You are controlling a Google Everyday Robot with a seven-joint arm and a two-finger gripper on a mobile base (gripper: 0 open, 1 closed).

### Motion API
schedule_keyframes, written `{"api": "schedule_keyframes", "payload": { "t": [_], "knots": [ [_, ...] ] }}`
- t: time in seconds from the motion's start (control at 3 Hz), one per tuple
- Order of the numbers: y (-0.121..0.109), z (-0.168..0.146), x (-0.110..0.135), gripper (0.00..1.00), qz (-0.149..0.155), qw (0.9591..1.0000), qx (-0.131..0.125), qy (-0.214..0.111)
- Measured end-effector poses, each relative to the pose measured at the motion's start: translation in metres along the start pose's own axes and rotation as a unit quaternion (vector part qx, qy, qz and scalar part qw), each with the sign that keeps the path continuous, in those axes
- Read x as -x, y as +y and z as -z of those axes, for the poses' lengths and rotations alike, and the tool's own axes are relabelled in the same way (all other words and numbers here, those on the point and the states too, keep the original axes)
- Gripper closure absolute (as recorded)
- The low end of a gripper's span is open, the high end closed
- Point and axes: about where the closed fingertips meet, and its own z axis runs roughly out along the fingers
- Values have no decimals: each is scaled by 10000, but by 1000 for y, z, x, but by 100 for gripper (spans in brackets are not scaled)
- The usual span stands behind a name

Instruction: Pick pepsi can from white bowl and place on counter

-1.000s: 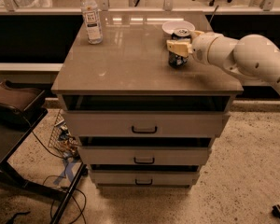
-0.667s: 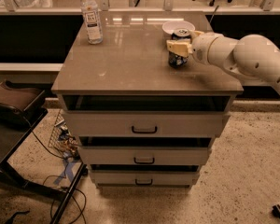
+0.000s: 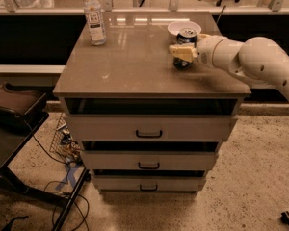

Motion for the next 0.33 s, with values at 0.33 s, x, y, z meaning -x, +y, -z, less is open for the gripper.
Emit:
{"api": "schedule_keyframes", "payload": {
  "t": [0.33],
  "knots": [
    [1, -1, 0, 0, 0, 10000, 14, -1]
  ]
}}
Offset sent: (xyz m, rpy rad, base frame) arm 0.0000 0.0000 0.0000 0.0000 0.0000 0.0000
